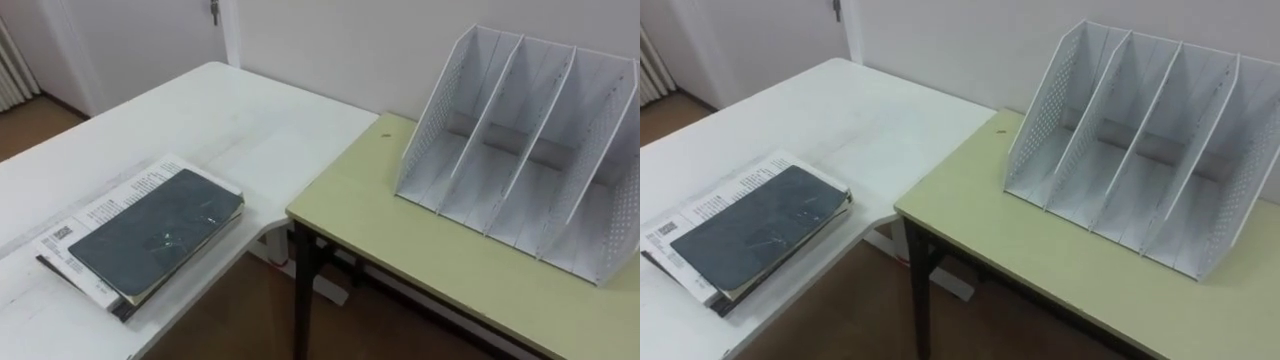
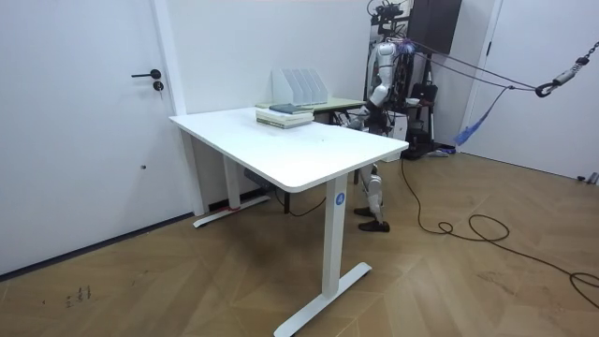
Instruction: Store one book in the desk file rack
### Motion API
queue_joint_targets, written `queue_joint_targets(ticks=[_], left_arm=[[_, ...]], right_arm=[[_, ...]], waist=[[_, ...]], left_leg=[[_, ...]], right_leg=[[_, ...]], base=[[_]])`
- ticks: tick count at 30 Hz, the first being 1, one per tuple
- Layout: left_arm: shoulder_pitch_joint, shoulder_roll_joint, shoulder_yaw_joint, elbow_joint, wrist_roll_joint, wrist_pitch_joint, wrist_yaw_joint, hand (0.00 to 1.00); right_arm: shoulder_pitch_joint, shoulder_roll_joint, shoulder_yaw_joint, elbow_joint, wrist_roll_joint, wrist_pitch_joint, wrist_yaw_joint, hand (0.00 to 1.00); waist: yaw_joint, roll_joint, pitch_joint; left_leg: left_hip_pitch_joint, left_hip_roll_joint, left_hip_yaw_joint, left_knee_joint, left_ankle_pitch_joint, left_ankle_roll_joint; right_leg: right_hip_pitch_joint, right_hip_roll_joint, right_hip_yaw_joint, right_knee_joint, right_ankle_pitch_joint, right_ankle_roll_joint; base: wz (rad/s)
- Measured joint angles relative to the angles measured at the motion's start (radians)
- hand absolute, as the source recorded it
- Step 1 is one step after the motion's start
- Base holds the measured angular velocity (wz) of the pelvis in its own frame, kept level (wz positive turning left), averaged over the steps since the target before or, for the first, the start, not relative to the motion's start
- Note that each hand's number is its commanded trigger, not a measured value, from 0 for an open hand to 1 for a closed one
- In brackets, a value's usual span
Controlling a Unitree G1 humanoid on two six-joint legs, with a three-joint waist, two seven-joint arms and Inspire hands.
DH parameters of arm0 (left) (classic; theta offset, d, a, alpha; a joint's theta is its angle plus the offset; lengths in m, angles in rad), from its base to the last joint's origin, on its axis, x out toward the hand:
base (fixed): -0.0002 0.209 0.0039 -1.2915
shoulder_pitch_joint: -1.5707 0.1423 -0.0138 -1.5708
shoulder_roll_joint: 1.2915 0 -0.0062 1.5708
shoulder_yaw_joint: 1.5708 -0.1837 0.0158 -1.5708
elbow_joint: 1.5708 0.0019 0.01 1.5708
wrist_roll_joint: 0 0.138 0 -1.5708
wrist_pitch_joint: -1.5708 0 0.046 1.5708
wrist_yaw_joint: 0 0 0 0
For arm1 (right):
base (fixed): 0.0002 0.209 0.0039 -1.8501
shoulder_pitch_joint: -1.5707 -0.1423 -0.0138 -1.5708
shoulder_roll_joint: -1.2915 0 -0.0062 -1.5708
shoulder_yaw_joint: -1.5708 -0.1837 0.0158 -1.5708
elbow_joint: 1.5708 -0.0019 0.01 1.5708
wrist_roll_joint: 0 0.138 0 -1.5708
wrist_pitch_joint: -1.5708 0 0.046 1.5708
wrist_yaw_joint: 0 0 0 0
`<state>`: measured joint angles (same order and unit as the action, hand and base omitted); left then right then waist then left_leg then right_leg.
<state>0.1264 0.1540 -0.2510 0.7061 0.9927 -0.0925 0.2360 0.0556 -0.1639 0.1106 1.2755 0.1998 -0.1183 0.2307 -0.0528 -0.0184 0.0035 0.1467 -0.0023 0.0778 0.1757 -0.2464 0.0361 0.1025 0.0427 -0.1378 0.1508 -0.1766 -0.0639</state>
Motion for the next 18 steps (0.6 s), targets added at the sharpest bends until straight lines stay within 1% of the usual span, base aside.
queue_joint_targets(ticks=[2, 3, 4, 5, 8, 10, 12, 14, 17, 18], left_arm=[[0.001, 0.012, -0.015, -0.112, 0.088, -0.001, 0.027, 0.0], [0.0, 0.018, -0.024, -0.137, 0.094, -0.001, 0.039, 0.0], [-0.005, 0.022, -0.033, -0.165, 0.114, -0.004, 0.073, 0.0], [-0.011, 0.022, -0.041, -0.169, 0.122, -0.004, 0.107, 0.0], [-0.016, 0.025, -0.046, -0.17, 0.159, -0.004, 0.153, 0.0], [-0.024, 0.025, -0.046, -0.176, 0.163, -0.003, 0.174, 0.0], [-0.024, 0.031, -0.045, -0.223, 0.179, -0.005, 0.192, 0.0], [-0.026, 0.035, -0.042, -0.284, 0.179, -0.006, 0.244, 0.0], [-0.026, 0.037, -0.041, -0.34, 0.179, -0.01, 0.304, 0.0], [-0.026, 0.037, -0.038, -0.345, 0.179, -0.013, 0.312, 0.0]], right_arm=[[-0.006, 0.0, -0.003, 0.003, -0.015, -0.002, -0.001, 0.0], [-0.007, 0.0, -0.003, 0.003, -0.017, -0.002, -0.002, 0.0], [-0.007, -0.001, -0.003, 0.003, -0.017, -0.002, -0.008, 0.0], [-0.007, -0.002, -0.003, 0.002, -0.017, -0.002, -0.012, 0.0], [-0.008, -0.003, 0.0, -0.001, -0.015, -0.003, -0.032, 0.0], [-0.009, -0.003, 0.0, 0.001, -0.014, -0.003, -0.04, 0.0], [-0.01, -0.003, -0.003, 0.005, -0.013, -0.003, -0.047, 0.0], [-0.008, -0.003, -0.003, 0.005, -0.013, -0.003, -0.059, 0.0], [-0.006, -0.003, -0.003, 0.004, -0.014, -0.001, -0.071, 0.0], [-0.006, -0.003, -0.003, 0.004, -0.013, 0.0, -0.074, 0.0]], waist=[[-0.003, 0.003, 0.0001], [-0.004, 0.004, 0.0005], [-0.006, 0.005, 0.0022], [-0.01, 0.007, 0.002], [-0.026, 0.014, 0.0008], [-0.032, 0.017, 0.0003], [-0.034, 0.018, 0.0005], [-0.036, 0.016, 0.0011], [-0.039, 0.016, -0.0008], [-0.039, 0.016, -0.0014]], left_leg=[[-0.004, 0.0, -0.003, 0.0, 0.0, 0.0], [-0.004, 0.0, -0.003, 0.0, 0.0, 0.0], [-0.004, -0.001, -0.003, 0.0, 0.0, 0.0], [-0.004, -0.001, -0.003, 0.0, 0.0, 0.0], [-0.001, -0.001, -0.003, 0.0, 0.0, 0.0], [0.002, -0.001, -0.001, 0.0, 0.0, 0.0], [0.001, -0.004, -0.004, 0.0, 0.0, 0.0], [0.004, -0.005, -0.002, 0.0, 0.0, 0.0], [0.008, -0.002, -0.002, 0.0, 0.0, 0.0], [0.01, -0.001, -0.003, 0.0, 0.0, 0.0]], right_leg=[[0.0, 0.0, 0.0, -0.002, 0.0, 0.0], [0.0, 0.0, 0.0, -0.002, 0.0, 0.0], [0.002, 0.0, 0.0, -0.002, 0.0, 0.0], [0.004, -0.001, 0.0, -0.003, 0.0, 0.0], [0.011, -0.001, -0.001, -0.003, 0.0, 0.0], [0.012, 0.0, -0.004, -0.004, 0.0, 0.0], [0.01, 0.0, -0.004, -0.006, 0.001, 0.0], [0.012, 0.001, -0.001, -0.013, 0.002, 0.0], [0.019, 0.0, -0.001, -0.015, 0.002, 0.0], [0.019, 0.0, -0.001, -0.015, 0.002, 0.0]], base=[[0.0], [0.0], [0.0], [0.0], [0.0], [0.04], [0.03], [0.0], [0.0], [0.0]])
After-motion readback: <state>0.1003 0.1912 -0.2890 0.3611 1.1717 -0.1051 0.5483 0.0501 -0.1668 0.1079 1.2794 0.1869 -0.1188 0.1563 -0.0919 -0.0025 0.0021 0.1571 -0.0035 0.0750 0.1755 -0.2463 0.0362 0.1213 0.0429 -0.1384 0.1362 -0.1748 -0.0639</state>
